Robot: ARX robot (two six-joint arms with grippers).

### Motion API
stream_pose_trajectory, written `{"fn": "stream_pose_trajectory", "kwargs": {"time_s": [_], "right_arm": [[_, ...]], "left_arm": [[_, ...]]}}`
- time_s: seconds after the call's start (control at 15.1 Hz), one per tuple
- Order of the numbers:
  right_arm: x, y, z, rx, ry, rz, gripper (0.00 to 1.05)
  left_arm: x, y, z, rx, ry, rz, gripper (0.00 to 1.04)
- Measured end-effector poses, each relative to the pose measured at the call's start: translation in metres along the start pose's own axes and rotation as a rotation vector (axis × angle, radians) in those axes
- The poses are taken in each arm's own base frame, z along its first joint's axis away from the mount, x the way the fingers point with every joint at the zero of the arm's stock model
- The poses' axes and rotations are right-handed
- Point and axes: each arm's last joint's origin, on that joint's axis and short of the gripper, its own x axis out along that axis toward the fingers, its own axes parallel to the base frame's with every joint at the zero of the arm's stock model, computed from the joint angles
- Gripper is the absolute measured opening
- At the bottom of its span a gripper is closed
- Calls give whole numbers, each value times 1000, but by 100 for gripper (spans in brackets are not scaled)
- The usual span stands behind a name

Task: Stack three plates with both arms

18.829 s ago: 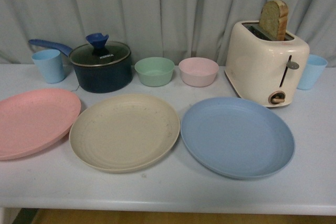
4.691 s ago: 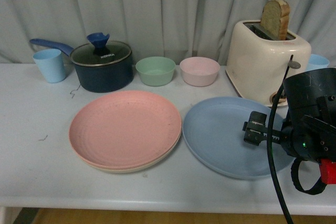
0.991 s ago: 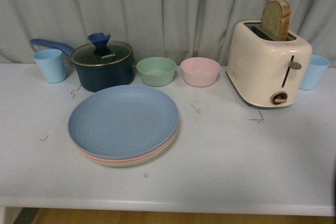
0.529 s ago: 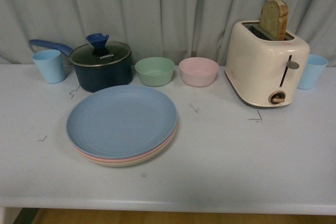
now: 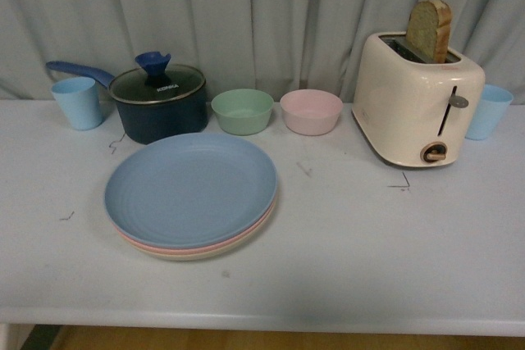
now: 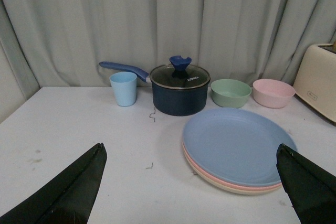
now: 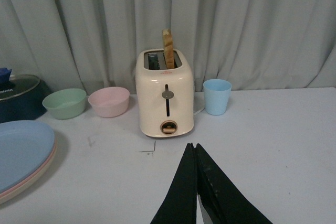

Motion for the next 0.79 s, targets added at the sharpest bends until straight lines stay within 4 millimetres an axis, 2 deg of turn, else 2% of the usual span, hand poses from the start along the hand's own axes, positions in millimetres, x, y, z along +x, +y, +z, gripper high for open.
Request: {"fn": "stream_pose_trajectory", "kwargs": {"time_s": [0.79], "right_arm": [[-22, 0, 2, 0, -9, 0, 2]], "left_arm": [[0, 0, 0, 0, 0, 0, 98]]}}
